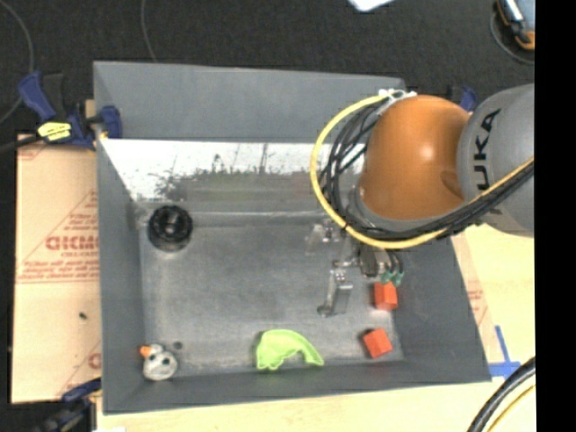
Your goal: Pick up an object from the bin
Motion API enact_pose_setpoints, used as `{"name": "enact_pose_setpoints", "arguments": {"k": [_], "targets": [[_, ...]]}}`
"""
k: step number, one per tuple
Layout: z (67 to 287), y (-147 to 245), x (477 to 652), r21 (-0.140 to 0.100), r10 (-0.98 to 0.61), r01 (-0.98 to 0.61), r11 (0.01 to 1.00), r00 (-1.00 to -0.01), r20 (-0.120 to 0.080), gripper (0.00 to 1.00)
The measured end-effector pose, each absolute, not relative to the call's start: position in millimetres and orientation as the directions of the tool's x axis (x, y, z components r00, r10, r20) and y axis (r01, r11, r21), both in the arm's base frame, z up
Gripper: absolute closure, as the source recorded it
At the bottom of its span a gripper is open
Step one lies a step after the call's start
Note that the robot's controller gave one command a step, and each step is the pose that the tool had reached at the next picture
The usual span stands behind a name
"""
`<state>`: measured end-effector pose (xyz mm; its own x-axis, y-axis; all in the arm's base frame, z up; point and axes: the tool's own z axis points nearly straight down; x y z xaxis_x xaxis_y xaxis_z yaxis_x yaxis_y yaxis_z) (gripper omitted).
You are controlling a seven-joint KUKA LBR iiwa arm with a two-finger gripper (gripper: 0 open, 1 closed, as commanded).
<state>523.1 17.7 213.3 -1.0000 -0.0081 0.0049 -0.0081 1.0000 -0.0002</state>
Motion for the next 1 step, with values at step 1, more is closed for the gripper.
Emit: {"name": "enact_pose_setpoints", "arguments": {"k": [1], "targets": [[217.5, 17.7, 524.8, 0.000, -0.008, -0.008, 1.000, -1.000, -0.004, 0.00]]}}
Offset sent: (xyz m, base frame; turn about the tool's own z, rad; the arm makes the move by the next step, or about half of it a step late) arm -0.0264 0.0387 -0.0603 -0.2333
